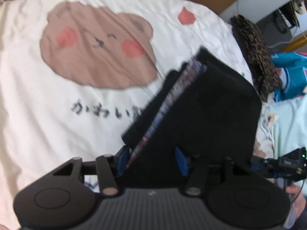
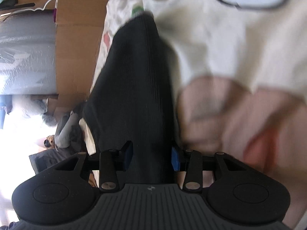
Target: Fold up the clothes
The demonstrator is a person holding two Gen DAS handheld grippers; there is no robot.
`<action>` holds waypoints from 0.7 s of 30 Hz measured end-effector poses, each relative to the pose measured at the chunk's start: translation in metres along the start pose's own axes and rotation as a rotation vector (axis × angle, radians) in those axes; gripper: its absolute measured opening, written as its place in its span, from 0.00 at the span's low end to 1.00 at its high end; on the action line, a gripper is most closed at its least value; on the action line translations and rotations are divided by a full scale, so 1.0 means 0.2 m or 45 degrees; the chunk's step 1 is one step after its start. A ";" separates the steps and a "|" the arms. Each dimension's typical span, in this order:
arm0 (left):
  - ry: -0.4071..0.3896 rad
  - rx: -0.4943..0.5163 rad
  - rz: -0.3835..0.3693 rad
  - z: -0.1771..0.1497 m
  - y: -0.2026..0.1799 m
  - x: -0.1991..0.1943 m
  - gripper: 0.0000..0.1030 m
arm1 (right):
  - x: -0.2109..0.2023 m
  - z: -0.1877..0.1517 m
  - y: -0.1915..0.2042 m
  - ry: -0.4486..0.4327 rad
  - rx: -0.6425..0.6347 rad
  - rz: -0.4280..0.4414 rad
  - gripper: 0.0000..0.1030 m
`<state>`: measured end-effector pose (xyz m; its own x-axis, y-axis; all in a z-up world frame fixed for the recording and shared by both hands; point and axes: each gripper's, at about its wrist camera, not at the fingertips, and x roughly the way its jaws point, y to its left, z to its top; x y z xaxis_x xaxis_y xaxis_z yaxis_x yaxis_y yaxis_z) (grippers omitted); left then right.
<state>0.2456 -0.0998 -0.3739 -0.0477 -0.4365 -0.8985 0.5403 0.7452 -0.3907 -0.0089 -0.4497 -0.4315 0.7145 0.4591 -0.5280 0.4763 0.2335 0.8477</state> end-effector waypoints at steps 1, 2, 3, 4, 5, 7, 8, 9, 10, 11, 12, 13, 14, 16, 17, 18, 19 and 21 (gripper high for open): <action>0.007 0.019 0.000 -0.01 0.00 0.00 0.53 | 0.00 -0.02 -0.01 0.011 0.004 -0.001 0.43; 0.013 0.030 -0.002 -0.01 0.00 0.00 0.51 | 0.01 -0.04 -0.01 0.022 0.003 -0.003 0.43; 0.012 0.030 -0.003 -0.01 0.00 -0.01 0.49 | 0.01 -0.06 -0.01 0.034 0.001 -0.004 0.44; 0.007 0.017 -0.006 -0.01 0.01 -0.01 0.43 | 0.01 -0.08 -0.02 0.037 -0.001 -0.003 0.44; 0.003 -0.008 -0.014 -0.01 0.03 -0.02 0.39 | 0.01 -0.09 -0.02 0.040 -0.003 -0.001 0.44; 0.002 -0.034 -0.033 -0.02 0.05 -0.04 0.27 | 0.02 -0.11 -0.02 0.042 -0.003 0.000 0.44; 0.003 -0.022 -0.034 -0.02 0.05 -0.06 0.16 | 0.02 -0.11 -0.02 0.041 -0.002 -0.001 0.44; 0.004 -0.006 -0.036 -0.02 0.05 -0.07 0.11 | 0.02 -0.11 -0.02 0.043 0.001 -0.002 0.44; 0.003 0.014 -0.035 -0.02 0.04 -0.08 0.08 | 0.01 -0.11 -0.02 0.046 0.003 -0.002 0.44; -0.003 0.034 -0.024 -0.02 0.03 -0.09 0.07 | 0.01 -0.11 -0.03 0.047 0.001 -0.004 0.44; -0.011 0.046 -0.010 -0.02 0.03 -0.10 0.06 | 0.01 -0.11 -0.03 0.049 -0.001 -0.005 0.44; -0.020 0.050 0.001 -0.02 0.02 -0.10 0.06 | 0.01 -0.11 -0.03 0.050 -0.004 -0.007 0.44; -0.031 0.055 0.010 -0.01 0.02 -0.11 0.05 | 0.01 -0.11 -0.03 0.051 -0.008 -0.010 0.44; -0.059 0.069 0.033 0.01 0.01 -0.14 0.04 | 0.01 -0.11 -0.02 0.054 -0.015 -0.011 0.44; -0.073 0.077 0.044 0.03 0.01 -0.15 0.03 | 0.00 -0.11 -0.02 0.060 -0.022 -0.012 0.44; -0.083 0.084 0.056 0.04 0.01 -0.15 0.03 | 0.00 -0.12 -0.02 0.067 -0.030 -0.012 0.44; -0.084 0.090 0.068 0.05 0.01 -0.15 0.02 | 0.00 -0.12 -0.02 0.066 -0.033 -0.013 0.44; -0.074 0.103 0.097 0.07 0.01 -0.12 0.02 | -0.01 -0.12 -0.02 0.064 -0.040 -0.015 0.44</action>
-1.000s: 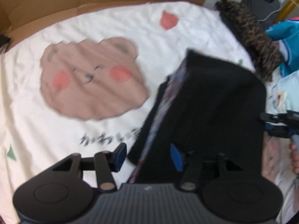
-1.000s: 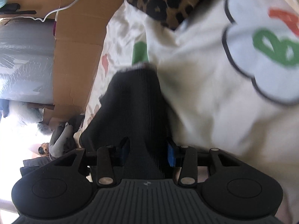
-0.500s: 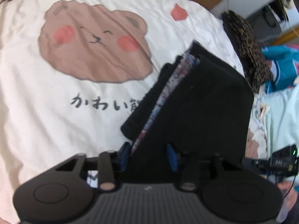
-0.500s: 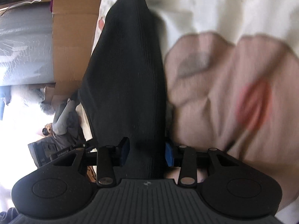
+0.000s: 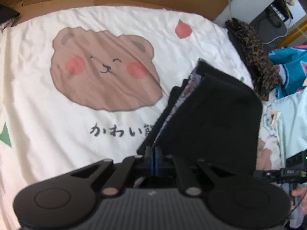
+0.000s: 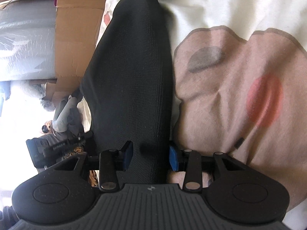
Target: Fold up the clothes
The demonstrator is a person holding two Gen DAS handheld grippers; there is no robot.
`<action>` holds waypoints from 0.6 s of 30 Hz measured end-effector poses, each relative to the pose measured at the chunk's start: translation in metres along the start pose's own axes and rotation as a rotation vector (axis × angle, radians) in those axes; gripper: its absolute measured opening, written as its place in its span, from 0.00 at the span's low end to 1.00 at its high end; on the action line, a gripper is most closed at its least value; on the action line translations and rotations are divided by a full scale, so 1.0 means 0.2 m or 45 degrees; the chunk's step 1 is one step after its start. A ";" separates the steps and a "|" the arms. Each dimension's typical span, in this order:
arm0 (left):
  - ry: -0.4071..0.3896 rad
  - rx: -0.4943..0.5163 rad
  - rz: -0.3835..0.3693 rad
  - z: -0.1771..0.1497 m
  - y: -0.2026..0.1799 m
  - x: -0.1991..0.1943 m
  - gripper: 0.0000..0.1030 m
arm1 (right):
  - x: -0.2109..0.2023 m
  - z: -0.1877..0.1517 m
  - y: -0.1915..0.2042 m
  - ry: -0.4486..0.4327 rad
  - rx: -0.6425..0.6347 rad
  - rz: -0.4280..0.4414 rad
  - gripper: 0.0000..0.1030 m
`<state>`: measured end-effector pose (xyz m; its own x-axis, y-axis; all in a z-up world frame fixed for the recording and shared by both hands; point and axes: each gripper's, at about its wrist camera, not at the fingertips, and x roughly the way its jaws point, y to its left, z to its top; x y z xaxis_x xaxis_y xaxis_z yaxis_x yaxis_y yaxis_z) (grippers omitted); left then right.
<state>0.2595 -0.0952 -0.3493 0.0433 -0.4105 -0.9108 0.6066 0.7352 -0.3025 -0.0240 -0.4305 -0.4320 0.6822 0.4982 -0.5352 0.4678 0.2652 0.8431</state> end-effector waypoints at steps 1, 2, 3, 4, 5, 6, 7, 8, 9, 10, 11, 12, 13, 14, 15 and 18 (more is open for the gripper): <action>-0.002 0.004 0.013 0.01 0.00 0.01 0.02 | 0.00 0.00 0.00 -0.006 0.007 0.003 0.44; 0.000 0.002 0.021 0.01 0.00 0.02 0.02 | 0.00 0.00 0.00 -0.013 0.015 0.006 0.44; 0.006 -0.007 0.026 0.01 0.01 0.03 0.02 | 0.00 0.00 -0.01 -0.019 0.025 0.011 0.44; 0.012 -0.016 0.031 0.01 0.01 0.04 0.02 | 0.00 0.00 -0.01 -0.023 0.031 0.014 0.44; 0.016 -0.025 0.034 0.01 0.01 0.04 0.02 | -0.01 -0.01 -0.01 -0.028 0.034 0.017 0.44; 0.017 -0.036 0.034 0.01 0.01 0.04 0.03 | 0.00 -0.01 0.00 -0.032 0.034 0.019 0.44; 0.015 -0.052 0.031 0.01 0.02 0.03 0.05 | 0.00 -0.01 0.00 -0.034 0.033 0.020 0.44; 0.011 -0.072 0.028 0.01 0.03 0.02 0.09 | 0.01 -0.01 0.00 -0.033 0.032 0.021 0.44; 0.007 -0.093 0.025 0.01 0.04 0.02 0.13 | 0.01 -0.01 0.01 -0.029 0.029 0.021 0.44; 0.001 -0.118 0.022 0.02 0.05 0.01 0.28 | 0.02 -0.02 0.02 -0.026 0.027 0.021 0.44; -0.009 -0.148 0.021 0.02 0.07 0.00 0.47 | 0.02 -0.02 0.02 -0.027 0.030 0.021 0.44; -0.024 -0.180 0.016 0.02 0.09 -0.01 0.53 | 0.02 -0.02 0.03 -0.029 0.035 0.024 0.44; -0.038 -0.204 0.005 0.01 0.10 -0.01 0.54 | 0.02 -0.02 0.03 -0.032 0.040 0.027 0.44; -0.048 -0.218 -0.007 0.01 0.11 -0.02 0.54 | 0.02 -0.03 0.03 -0.033 0.044 0.030 0.44; -0.058 -0.231 -0.019 0.02 0.12 -0.02 0.54 | 0.02 -0.03 0.03 -0.033 0.048 0.032 0.44; -0.088 -0.191 -0.027 0.02 0.09 -0.03 0.52 | 0.03 -0.04 0.03 -0.042 0.066 0.037 0.44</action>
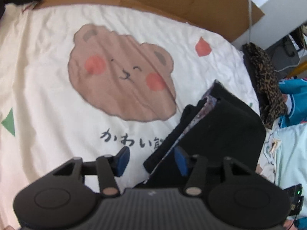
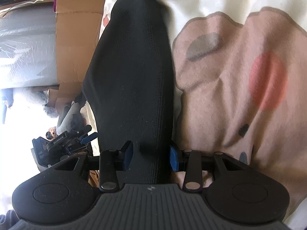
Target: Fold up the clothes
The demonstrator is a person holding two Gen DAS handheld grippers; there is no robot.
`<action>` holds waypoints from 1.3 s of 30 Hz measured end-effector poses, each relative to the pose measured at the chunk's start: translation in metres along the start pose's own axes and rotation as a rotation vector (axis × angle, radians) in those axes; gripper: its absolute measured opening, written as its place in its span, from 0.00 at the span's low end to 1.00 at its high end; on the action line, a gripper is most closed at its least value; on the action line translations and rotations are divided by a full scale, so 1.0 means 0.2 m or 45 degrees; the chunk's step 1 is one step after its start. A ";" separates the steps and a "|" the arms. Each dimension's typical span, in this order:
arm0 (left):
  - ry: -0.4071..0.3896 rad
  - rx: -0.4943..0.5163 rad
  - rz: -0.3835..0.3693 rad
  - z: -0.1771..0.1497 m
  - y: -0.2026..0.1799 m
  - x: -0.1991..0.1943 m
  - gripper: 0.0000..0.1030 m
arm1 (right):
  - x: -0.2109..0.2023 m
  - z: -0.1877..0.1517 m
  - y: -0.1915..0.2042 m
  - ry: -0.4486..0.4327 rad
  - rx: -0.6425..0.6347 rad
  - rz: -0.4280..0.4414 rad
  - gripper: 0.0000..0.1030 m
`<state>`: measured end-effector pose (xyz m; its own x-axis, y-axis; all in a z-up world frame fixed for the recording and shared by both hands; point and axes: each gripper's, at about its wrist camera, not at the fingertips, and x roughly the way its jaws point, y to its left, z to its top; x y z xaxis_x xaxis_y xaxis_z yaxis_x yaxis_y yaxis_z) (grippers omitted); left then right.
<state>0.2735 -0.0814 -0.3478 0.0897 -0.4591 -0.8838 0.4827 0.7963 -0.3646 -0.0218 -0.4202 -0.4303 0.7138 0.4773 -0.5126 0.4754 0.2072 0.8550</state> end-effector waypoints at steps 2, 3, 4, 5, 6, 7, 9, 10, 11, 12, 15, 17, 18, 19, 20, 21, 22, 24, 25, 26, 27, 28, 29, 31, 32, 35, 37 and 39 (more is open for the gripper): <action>-0.001 0.046 -0.010 0.00 -0.04 0.01 0.53 | 0.00 0.01 0.00 -0.008 0.009 0.004 0.44; 0.003 0.077 -0.009 0.00 -0.06 0.03 0.53 | 0.00 0.01 0.00 -0.022 0.013 0.006 0.44; 0.010 0.110 -0.008 0.00 -0.08 0.04 0.54 | 0.00 0.02 0.00 -0.037 0.018 0.007 0.44; 0.019 0.129 -0.008 -0.01 -0.09 0.06 0.55 | 0.00 0.02 0.00 -0.040 0.017 0.009 0.44; 0.026 0.128 -0.008 -0.01 -0.10 0.07 0.55 | 0.01 0.02 0.01 -0.042 0.015 0.011 0.44; 0.032 0.128 -0.011 -0.01 -0.10 0.08 0.55 | 0.01 0.02 0.01 -0.042 0.006 0.008 0.44; 0.042 0.133 -0.022 -0.03 -0.10 0.11 0.55 | 0.02 0.01 0.02 -0.035 -0.004 0.012 0.44; 0.047 0.135 -0.028 -0.03 -0.10 0.12 0.55 | 0.03 0.00 0.02 -0.028 -0.003 0.020 0.44; 0.055 0.147 -0.036 -0.05 -0.11 0.13 0.55 | 0.03 -0.01 0.02 -0.019 -0.002 0.033 0.43; 0.064 0.168 -0.038 -0.06 -0.12 0.14 0.57 | 0.03 -0.02 0.02 -0.011 -0.002 0.046 0.43; 0.068 0.239 0.000 -0.10 -0.15 0.17 0.60 | 0.05 -0.05 0.02 0.015 -0.014 0.064 0.41; 0.068 0.262 0.013 -0.12 -0.16 0.18 0.60 | 0.06 -0.06 0.02 0.011 -0.024 0.039 0.23; 0.065 0.272 0.019 -0.13 -0.16 0.19 0.59 | 0.06 -0.06 0.02 0.016 -0.021 0.023 0.10; 0.058 0.287 0.026 -0.14 -0.17 0.19 0.56 | 0.07 -0.06 0.01 0.021 -0.015 0.015 0.10; 0.052 0.311 0.037 -0.15 -0.18 0.19 0.54 | 0.07 -0.06 0.01 0.020 -0.020 0.010 0.09; 0.048 0.341 0.050 -0.16 -0.19 0.19 0.53 | 0.07 -0.06 0.02 0.021 -0.034 -0.001 0.08; 0.043 0.364 0.060 -0.16 -0.19 0.19 0.52 | 0.08 -0.06 0.04 0.022 -0.048 -0.013 0.08; 0.038 0.368 0.057 -0.17 -0.19 0.19 0.51 | 0.07 -0.06 0.05 0.023 -0.059 -0.021 0.07; 0.040 0.362 0.052 -0.17 -0.19 0.19 0.50 | 0.07 -0.06 0.06 0.023 -0.062 -0.024 0.07; 0.044 0.362 0.050 -0.17 -0.19 0.19 0.49 | 0.06 -0.06 0.06 0.023 -0.060 -0.021 0.07; 0.050 0.368 0.048 -0.17 -0.19 0.19 0.48 | 0.05 -0.06 0.06 0.024 -0.053 -0.016 0.06; 0.058 0.370 0.045 -0.17 -0.19 0.19 0.48 | 0.04 -0.06 0.06 0.028 -0.045 -0.010 0.06; 0.070 0.370 0.041 -0.17 -0.20 0.19 0.48 | 0.03 -0.06 0.05 0.035 -0.040 0.000 0.06; 0.097 0.350 0.021 -0.17 -0.20 0.19 0.48 | 0.01 -0.06 0.05 0.054 -0.043 0.004 0.06; 0.112 0.346 0.012 -0.18 -0.20 0.19 0.48 | 0.00 -0.06 0.04 0.063 -0.043 -0.003 0.06; 0.153 0.374 0.005 -0.22 -0.23 0.19 0.48 | -0.04 -0.04 0.03 0.086 -0.045 -0.022 0.06; 0.181 0.375 -0.003 -0.25 -0.24 0.18 0.48 | -0.06 -0.02 0.03 0.113 -0.056 -0.037 0.06; 0.202 0.366 -0.013 -0.27 -0.24 0.17 0.47 | -0.09 0.00 0.03 0.149 -0.071 -0.051 0.06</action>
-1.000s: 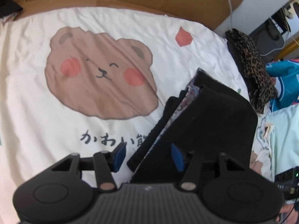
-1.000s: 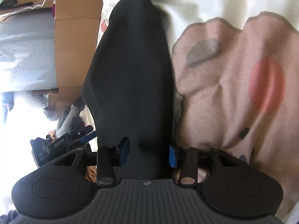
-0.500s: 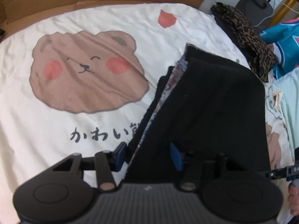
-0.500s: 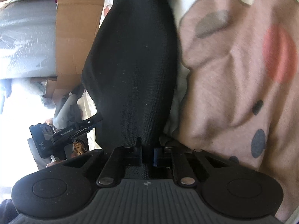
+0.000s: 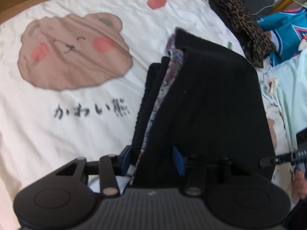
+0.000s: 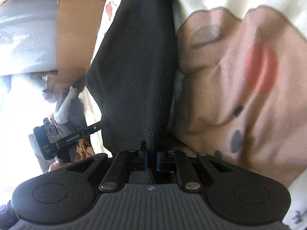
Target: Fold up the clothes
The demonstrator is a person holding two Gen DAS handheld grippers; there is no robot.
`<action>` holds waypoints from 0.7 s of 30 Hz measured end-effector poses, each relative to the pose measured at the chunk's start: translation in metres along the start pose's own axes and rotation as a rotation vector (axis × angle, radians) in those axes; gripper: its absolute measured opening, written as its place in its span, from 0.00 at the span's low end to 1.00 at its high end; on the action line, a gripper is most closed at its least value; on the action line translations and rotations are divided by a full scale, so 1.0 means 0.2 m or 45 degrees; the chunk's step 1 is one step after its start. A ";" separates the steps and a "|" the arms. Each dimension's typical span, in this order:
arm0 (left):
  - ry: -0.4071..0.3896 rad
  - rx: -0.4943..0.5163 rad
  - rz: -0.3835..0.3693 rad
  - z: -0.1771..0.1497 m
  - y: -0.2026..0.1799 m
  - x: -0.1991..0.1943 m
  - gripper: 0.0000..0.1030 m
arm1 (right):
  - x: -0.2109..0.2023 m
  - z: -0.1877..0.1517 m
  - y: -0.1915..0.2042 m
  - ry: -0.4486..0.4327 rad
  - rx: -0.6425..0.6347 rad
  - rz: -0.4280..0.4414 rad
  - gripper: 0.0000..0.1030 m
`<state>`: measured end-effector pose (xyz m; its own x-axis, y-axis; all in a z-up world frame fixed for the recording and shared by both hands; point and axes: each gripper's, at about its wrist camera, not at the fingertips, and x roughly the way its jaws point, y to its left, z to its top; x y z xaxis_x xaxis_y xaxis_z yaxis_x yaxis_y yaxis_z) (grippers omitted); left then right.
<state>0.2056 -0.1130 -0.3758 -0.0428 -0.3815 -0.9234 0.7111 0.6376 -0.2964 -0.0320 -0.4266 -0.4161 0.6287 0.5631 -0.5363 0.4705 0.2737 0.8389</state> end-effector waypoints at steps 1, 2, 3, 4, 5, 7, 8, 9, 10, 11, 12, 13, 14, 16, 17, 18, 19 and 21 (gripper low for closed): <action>0.007 -0.005 -0.009 -0.01 0.00 0.00 0.47 | -0.01 0.01 0.00 0.016 -0.010 -0.006 0.06; 0.015 -0.010 -0.018 -0.03 -0.01 0.00 0.47 | -0.03 0.02 0.00 0.027 -0.028 -0.016 0.06; 0.023 -0.015 -0.026 -0.04 -0.02 0.00 0.47 | -0.04 0.02 0.01 0.036 -0.044 -0.027 0.06; 0.032 -0.018 -0.034 -0.05 -0.02 0.00 0.47 | -0.05 0.03 0.01 0.044 -0.059 -0.038 0.06; 0.043 -0.016 -0.041 -0.06 -0.03 0.00 0.47 | -0.07 0.04 0.02 0.053 -0.075 -0.049 0.06; 0.060 0.004 -0.048 -0.06 -0.05 0.00 0.46 | -0.09 0.04 0.03 0.066 -0.106 -0.062 0.06; 0.066 0.010 -0.051 -0.05 -0.05 -0.01 0.44 | -0.10 0.04 0.04 0.073 -0.121 -0.069 0.06; 0.069 0.004 -0.050 -0.04 -0.04 -0.02 0.42 | -0.11 0.04 0.03 0.073 -0.122 -0.071 0.06; 0.064 -0.010 -0.049 -0.02 -0.03 -0.03 0.39 | -0.12 0.04 0.02 0.072 -0.120 -0.072 0.06; 0.050 -0.025 -0.047 0.00 -0.02 -0.05 0.38 | -0.12 0.04 0.01 0.071 -0.118 -0.073 0.06; 0.031 -0.037 -0.044 0.03 -0.01 -0.07 0.36 | -0.12 0.04 0.00 0.068 -0.105 -0.071 0.06; 0.012 -0.049 -0.040 0.06 0.00 -0.09 0.36 | -0.11 0.04 -0.01 0.065 -0.089 -0.068 0.06; -0.010 -0.056 -0.040 0.09 0.00 -0.10 0.37 | -0.10 0.04 -0.02 0.062 -0.076 -0.066 0.06; -0.063 -0.052 -0.046 0.16 -0.03 -0.14 0.39 | -0.09 0.03 -0.05 0.051 -0.053 -0.066 0.07; -0.093 -0.037 -0.046 0.19 -0.05 -0.16 0.41 | -0.09 0.03 -0.05 0.047 -0.045 -0.068 0.09; -0.118 -0.024 -0.044 0.22 -0.07 -0.17 0.46 | -0.09 0.03 -0.06 0.042 -0.040 -0.072 0.13; -0.138 -0.013 -0.039 0.24 -0.08 -0.18 0.49 | -0.10 0.03 -0.06 0.035 -0.043 -0.081 0.14; -0.175 0.007 -0.029 0.28 -0.12 -0.17 0.50 | -0.10 0.02 -0.05 0.020 -0.058 -0.096 0.32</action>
<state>0.2291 -0.1528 -0.3232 0.0373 -0.4838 -0.8744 0.7147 0.6244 -0.3150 -0.0463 -0.4446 -0.4139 0.5830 0.5514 -0.5967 0.4871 0.3506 0.7999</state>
